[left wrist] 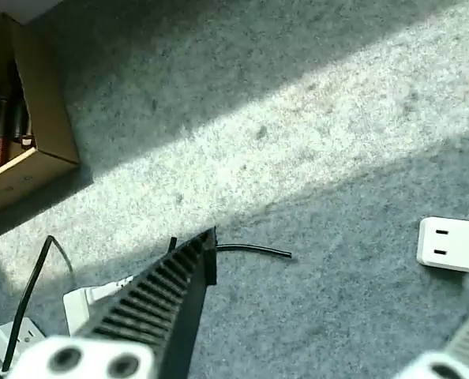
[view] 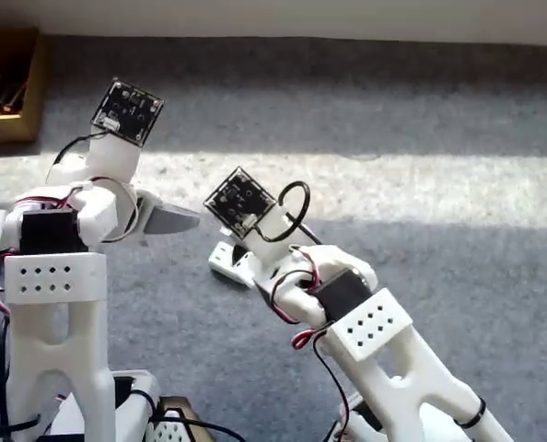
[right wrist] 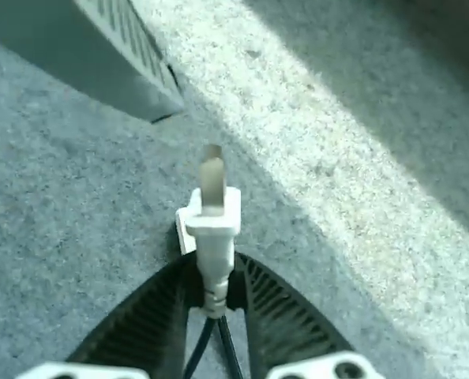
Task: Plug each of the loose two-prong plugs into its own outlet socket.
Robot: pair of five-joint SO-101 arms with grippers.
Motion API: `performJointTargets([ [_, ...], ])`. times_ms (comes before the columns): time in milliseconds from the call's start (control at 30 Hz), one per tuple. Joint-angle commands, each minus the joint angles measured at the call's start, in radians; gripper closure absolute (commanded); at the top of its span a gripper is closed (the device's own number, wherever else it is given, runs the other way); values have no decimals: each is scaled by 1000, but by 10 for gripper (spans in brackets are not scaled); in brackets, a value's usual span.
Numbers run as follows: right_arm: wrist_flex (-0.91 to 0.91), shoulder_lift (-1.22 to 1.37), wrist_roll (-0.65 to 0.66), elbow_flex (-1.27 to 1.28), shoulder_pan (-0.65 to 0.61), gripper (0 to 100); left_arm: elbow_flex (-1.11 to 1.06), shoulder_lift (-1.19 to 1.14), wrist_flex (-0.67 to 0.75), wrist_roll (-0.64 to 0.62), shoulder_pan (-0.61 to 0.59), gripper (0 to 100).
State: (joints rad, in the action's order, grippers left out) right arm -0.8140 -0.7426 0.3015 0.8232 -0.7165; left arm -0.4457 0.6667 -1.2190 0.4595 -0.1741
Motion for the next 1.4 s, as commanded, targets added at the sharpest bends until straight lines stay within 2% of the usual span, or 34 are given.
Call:
performJointTargets([
  [0, 24, -38, 2, 1, 19, 993, 39, 2, -9, 3, 12, 400],
  [233, 24, -39, -48, -2, -15, 993, 24, 4, 5, -54, 76, 387],
  [500, -33, -39, -89, -44, -116, 993, -108, 2, 210, -104, 104, 388],
  [767, -125, -39, -89, -171, -51, 993, -360, 5, 358, -97, 47, 388],
  [900, -176, -39, -84, -259, -44, 993, -461, 5, 374, -97, 51, 388],
  [1033, -254, -38, -83, -363, -44, 993, -553, 7, 474, -100, 54, 388],
  [1200, -294, -28, -81, -377, -39, 993, -573, 10, 514, -103, 68, 388],
  [1367, -309, -38, -34, -295, -7, 993, -549, 4, 548, -98, -8, 388],
])
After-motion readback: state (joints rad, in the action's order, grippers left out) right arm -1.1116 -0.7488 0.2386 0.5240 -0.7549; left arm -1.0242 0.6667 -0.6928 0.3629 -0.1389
